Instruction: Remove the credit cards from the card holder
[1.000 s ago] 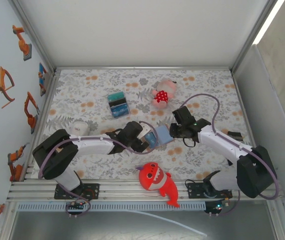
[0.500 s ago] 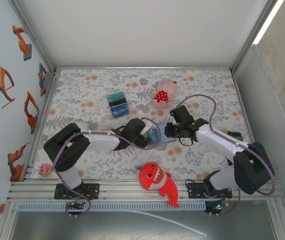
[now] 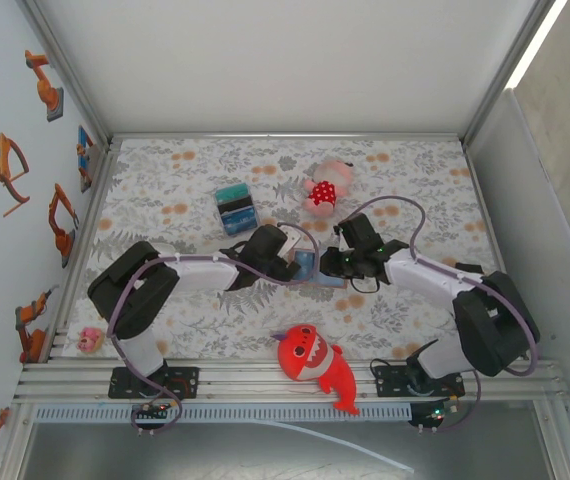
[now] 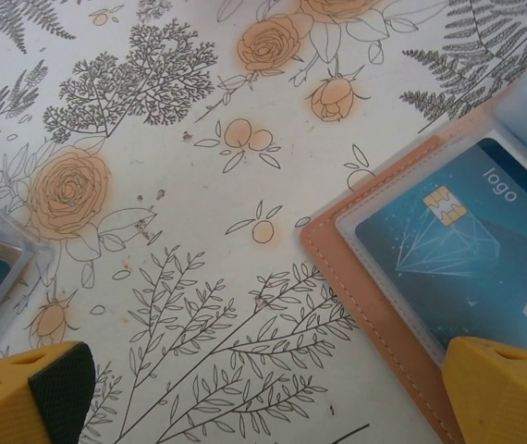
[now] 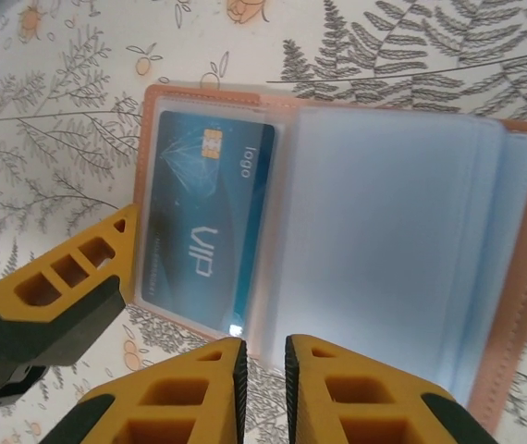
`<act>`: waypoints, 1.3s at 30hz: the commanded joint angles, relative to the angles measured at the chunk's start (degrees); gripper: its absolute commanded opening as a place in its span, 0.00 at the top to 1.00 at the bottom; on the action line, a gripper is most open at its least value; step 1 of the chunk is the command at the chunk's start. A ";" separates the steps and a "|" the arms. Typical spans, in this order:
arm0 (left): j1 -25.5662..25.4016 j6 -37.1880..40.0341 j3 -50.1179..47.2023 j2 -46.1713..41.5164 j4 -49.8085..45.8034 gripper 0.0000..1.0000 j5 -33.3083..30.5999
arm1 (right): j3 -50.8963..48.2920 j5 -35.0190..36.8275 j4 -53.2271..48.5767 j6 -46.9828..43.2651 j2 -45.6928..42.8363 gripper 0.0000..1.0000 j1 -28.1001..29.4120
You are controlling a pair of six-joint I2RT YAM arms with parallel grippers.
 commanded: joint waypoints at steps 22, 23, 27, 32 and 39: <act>-0.04 -3.43 3.15 2.35 -4.43 0.03 2.58 | 4.41 -2.96 4.16 4.65 9.00 0.79 1.22; -0.21 -3.14 3.32 2.52 -4.90 0.03 2.26 | 4.52 -3.01 4.10 4.62 9.10 0.79 1.18; -1.24 -2.10 4.05 3.09 -6.37 0.03 0.60 | 4.81 -3.18 4.03 4.65 9.87 0.79 1.21; -1.91 -1.92 4.25 3.35 -7.84 0.03 -0.35 | 4.81 -3.82 4.73 4.76 11.10 0.79 1.16; -2.07 -2.33 3.65 2.70 -8.44 0.03 -0.27 | 4.81 -3.65 4.52 4.63 13.02 0.79 1.22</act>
